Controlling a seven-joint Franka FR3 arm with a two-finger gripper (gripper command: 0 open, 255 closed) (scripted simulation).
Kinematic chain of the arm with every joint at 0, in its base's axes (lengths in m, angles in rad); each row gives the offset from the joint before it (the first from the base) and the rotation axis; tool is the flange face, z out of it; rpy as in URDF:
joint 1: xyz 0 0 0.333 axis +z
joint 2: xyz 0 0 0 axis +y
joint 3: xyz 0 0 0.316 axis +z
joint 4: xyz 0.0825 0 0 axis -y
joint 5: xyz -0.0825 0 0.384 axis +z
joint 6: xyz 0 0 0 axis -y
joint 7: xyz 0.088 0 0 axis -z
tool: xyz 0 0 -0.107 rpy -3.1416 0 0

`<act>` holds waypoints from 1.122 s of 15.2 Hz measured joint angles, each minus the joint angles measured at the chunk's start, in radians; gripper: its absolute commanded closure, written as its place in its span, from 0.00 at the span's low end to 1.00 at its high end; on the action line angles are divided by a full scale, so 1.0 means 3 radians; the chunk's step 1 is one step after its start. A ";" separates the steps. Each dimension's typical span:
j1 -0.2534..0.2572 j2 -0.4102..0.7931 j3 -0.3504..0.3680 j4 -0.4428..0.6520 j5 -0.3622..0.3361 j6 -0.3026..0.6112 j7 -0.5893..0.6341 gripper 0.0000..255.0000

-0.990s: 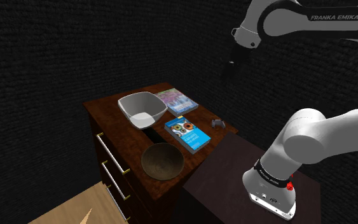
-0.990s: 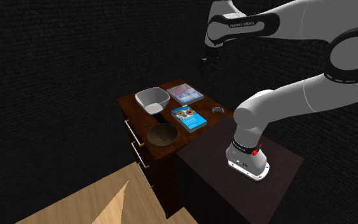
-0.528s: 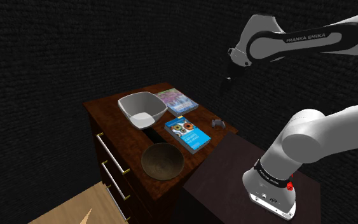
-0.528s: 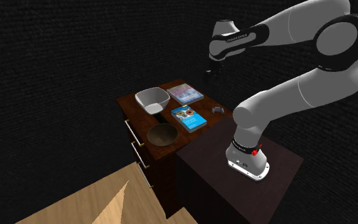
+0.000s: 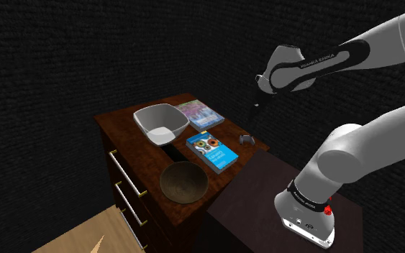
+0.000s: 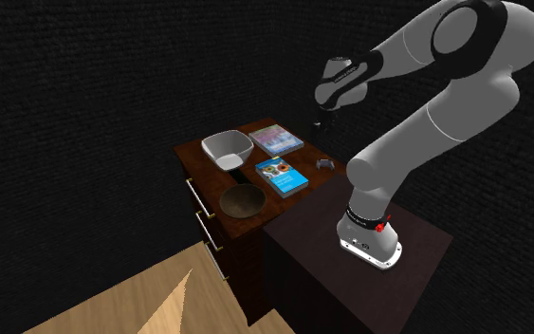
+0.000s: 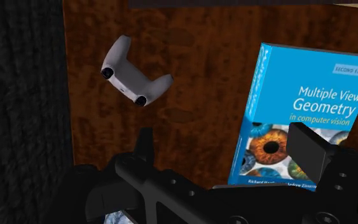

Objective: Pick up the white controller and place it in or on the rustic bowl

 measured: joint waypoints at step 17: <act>0.0313 0.2079 -0.0489 0.0201 0.1798 0.1575 -0.1849 0.00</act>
